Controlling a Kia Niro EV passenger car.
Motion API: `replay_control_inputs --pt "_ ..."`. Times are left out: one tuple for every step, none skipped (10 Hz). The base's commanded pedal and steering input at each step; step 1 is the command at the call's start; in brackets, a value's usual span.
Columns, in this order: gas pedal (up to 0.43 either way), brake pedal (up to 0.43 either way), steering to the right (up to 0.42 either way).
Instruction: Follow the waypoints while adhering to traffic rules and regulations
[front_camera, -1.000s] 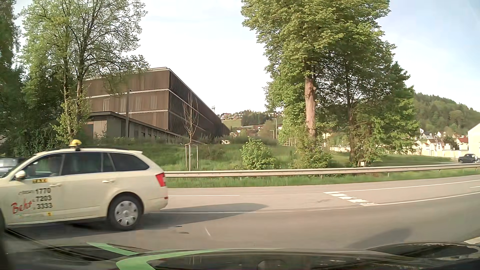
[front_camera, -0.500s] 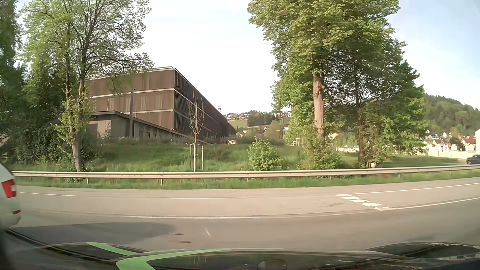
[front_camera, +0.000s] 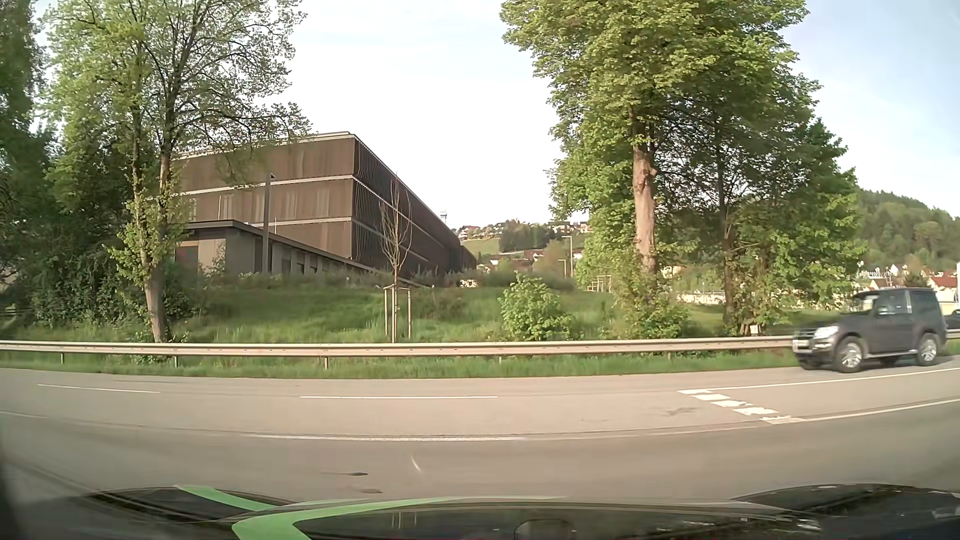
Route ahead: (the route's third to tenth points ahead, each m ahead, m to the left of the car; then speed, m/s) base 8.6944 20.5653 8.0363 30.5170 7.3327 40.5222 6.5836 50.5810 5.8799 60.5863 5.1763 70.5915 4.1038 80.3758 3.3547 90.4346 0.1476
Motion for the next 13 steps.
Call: replay_control_inputs --pt "0.000 0.256 -0.148" --pt "0.000 0.262 -0.148" --pt "0.000 0.262 -0.145" --pt "0.000 0.274 -0.143" --pt "0.000 0.280 -0.143" --pt "0.000 0.280 -0.143" --pt "0.000 0.280 -0.143" --pt "0.000 0.280 -0.143" --pt "0.000 0.274 -0.143" --pt "0.000 0.152 -0.143" --pt "0.000 0.000 -0.145" --pt "0.000 0.000 -0.145" --pt "0.000 0.000 -0.146"
